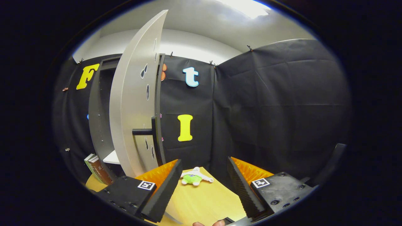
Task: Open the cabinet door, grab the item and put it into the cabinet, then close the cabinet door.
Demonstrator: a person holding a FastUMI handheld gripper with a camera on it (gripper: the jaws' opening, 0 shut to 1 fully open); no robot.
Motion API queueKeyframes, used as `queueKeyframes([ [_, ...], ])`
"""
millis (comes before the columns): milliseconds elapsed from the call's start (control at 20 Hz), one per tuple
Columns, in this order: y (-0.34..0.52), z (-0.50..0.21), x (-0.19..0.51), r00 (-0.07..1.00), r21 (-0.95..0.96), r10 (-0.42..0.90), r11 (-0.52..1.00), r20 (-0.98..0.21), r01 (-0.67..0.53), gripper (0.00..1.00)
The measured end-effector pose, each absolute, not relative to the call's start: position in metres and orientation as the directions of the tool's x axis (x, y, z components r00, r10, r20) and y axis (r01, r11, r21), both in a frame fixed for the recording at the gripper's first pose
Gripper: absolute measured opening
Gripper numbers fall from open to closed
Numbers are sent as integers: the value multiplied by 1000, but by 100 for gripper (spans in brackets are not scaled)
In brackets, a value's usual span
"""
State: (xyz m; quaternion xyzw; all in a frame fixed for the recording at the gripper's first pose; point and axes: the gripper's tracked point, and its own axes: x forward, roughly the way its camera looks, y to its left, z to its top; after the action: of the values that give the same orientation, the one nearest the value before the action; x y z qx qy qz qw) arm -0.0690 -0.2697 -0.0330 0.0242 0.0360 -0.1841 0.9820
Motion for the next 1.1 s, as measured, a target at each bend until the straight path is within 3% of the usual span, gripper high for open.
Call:
queueKeyframes([
  [600,-150,-36,-52,986,98,-142,984,-90,151,96],
  [1100,-26,-46,14,996,159,46,987,-71,-34,97],
])
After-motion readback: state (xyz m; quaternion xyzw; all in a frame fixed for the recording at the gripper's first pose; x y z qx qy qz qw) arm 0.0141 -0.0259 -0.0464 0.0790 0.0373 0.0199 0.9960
